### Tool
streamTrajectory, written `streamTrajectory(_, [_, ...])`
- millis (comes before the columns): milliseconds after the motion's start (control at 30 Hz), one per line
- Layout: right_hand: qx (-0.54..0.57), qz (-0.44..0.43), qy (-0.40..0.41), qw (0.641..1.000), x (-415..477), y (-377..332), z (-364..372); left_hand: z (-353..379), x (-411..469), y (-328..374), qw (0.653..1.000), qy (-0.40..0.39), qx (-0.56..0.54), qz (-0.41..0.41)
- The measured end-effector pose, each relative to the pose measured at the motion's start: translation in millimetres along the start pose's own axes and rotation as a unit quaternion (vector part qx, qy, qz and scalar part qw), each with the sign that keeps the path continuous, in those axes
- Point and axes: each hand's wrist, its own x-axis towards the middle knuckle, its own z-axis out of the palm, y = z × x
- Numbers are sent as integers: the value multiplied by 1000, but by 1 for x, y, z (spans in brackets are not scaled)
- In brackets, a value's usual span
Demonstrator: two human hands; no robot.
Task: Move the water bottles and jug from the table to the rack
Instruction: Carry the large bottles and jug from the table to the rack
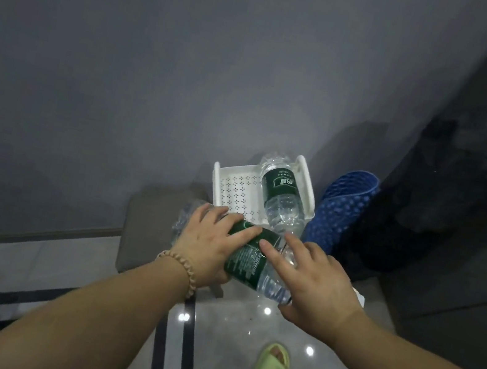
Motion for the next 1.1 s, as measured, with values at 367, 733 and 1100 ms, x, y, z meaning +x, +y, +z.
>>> streamTrajectory(367, [116,137,-38,983,104,8,31,33,128,-77,983,-106,5,149])
streamTrajectory(733, [200,318,-73,924,201,-31,55,86,250,-146,910,-122,31,395])
streamTrajectory(1100, [207,356,-52,910,253,-34,88,124,292,-166,891,-135,26,432])
